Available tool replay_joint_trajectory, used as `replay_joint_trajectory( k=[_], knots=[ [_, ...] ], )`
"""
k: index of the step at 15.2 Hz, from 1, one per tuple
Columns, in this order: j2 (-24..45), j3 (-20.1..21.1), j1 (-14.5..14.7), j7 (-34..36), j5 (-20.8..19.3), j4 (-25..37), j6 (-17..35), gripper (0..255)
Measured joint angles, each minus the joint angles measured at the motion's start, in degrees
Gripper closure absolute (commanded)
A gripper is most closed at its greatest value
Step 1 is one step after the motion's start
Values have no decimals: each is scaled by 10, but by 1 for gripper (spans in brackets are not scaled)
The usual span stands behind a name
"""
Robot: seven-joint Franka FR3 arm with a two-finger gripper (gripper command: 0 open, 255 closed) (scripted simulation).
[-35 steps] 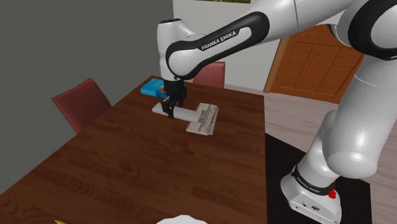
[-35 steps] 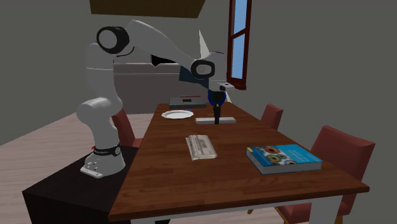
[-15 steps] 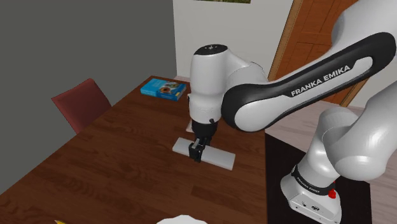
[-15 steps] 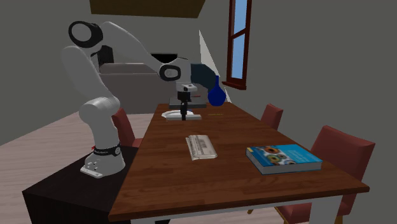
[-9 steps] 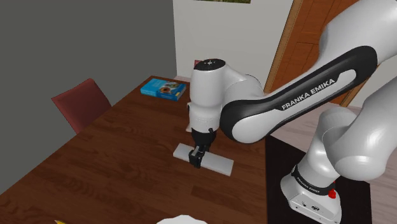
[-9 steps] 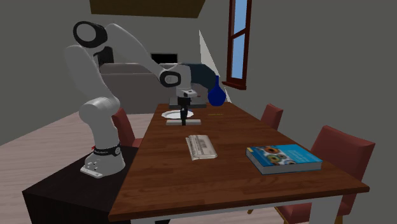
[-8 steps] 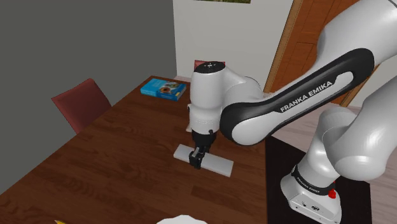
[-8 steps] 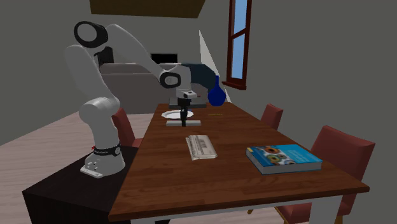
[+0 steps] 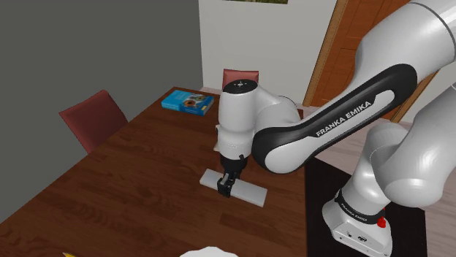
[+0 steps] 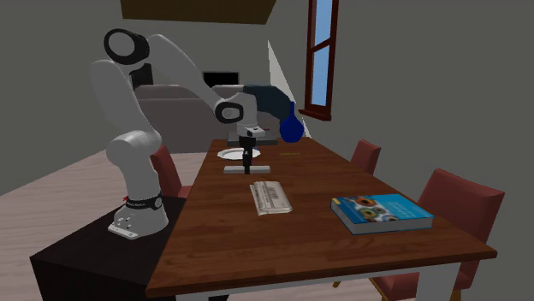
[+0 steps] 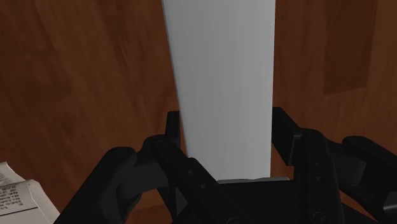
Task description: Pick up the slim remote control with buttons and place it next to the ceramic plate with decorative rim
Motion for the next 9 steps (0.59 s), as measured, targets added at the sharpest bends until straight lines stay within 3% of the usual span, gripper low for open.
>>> replay_joint_trajectory(
  k=[2, 3, 9],
  knots=[
    [0, 0, 0, 0, 0, 0, 0, 255],
    [0, 0, 0, 0, 0, 0, 0, 0],
    [0, 0, 0, 0, 0, 0, 0, 0]
  ],
)
